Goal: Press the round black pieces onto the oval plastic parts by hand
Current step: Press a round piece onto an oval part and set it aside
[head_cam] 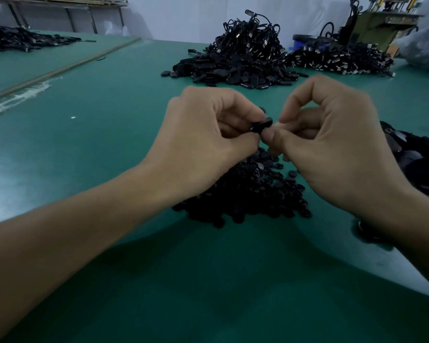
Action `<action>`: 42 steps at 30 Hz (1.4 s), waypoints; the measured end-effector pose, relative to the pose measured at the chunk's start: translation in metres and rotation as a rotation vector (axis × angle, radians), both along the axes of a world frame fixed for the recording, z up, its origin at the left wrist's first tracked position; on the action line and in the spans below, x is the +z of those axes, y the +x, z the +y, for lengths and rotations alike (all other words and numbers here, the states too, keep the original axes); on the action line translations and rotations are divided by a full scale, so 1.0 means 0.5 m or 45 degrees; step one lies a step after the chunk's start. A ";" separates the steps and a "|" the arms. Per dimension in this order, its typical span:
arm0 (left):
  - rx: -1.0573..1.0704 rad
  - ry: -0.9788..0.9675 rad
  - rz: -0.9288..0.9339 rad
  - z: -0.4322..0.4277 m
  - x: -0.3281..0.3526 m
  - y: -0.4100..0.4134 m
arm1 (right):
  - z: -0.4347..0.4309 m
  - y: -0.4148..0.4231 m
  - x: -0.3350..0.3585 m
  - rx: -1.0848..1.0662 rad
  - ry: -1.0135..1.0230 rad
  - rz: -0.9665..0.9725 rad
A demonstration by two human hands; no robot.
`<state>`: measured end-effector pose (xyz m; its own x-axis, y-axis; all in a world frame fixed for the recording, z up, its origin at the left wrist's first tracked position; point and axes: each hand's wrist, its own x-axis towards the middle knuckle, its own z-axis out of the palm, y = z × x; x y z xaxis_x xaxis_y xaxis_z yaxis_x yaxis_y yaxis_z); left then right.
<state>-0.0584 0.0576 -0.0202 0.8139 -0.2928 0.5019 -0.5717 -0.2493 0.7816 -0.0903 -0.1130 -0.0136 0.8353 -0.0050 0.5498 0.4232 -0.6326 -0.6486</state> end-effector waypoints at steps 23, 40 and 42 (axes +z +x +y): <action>-0.157 -0.031 0.195 0.012 0.000 0.016 | -0.019 0.011 -0.007 0.185 -0.123 0.134; -0.152 -0.104 0.293 0.005 0.001 0.011 | -0.025 0.012 0.005 0.229 -0.005 0.214; -0.135 -0.102 0.256 0.004 0.002 0.011 | -0.025 0.012 0.006 0.197 -0.025 0.207</action>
<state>-0.0531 0.0596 -0.0191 0.8665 -0.3477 0.3582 -0.4225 -0.1286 0.8972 -0.0842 -0.1256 -0.0108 0.9029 0.1394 0.4065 0.4070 -0.5814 -0.7045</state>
